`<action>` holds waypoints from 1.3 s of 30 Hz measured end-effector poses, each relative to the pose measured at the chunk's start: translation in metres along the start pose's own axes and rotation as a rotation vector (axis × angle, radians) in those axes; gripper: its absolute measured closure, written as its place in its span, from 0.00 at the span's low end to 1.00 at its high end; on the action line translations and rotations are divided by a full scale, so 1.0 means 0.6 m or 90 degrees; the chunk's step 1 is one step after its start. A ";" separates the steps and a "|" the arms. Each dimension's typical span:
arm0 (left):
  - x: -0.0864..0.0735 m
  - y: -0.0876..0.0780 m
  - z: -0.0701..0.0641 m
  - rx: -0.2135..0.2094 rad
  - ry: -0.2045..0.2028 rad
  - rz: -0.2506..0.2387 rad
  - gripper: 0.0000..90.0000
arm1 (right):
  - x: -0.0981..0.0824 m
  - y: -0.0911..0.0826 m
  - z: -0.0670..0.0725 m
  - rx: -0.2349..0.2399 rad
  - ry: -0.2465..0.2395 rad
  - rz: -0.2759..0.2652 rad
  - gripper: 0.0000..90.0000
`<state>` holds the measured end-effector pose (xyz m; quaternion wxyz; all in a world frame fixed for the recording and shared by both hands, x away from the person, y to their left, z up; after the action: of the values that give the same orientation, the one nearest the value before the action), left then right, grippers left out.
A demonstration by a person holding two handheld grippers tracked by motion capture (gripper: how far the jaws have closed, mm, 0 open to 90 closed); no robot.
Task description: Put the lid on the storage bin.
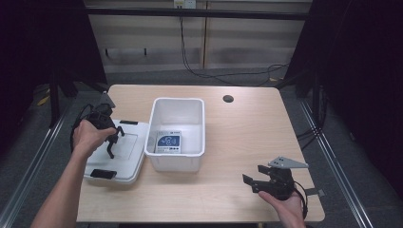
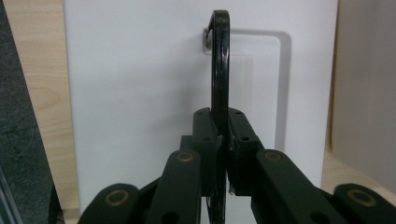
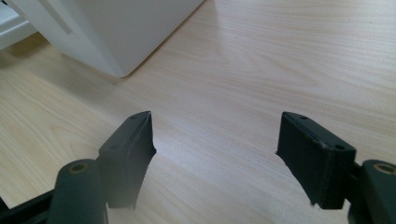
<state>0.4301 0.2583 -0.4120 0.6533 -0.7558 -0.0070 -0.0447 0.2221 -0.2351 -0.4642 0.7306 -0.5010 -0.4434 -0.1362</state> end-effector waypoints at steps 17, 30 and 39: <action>-0.008 -0.043 0.029 -0.003 0.001 -0.012 0.94 | 0.000 0.001 0.001 -0.005 0.004 0.000 0.30; -0.015 -0.067 0.037 -0.006 0.017 0.002 0.94 | 0.000 0.001 0.001 -0.003 0.004 0.001 0.30; -0.017 -0.093 0.038 -0.004 0.012 -0.012 0.94 | 0.000 0.001 0.000 -0.007 0.011 0.004 0.30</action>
<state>0.4175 0.2893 -0.3608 0.6504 -0.7573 -0.0078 -0.0583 0.2227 -0.2350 -0.4650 0.7319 -0.5053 -0.4351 -0.1407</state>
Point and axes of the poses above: each handheld gripper's, and its own axes: y roughly forward along the jaws, x roughly out of its top, z roughly to its left, the point moved 2 cm from there along y, roughly forward along the jaws, and after that the axes turned 6 degrees about -y, right-handed, at the moved point
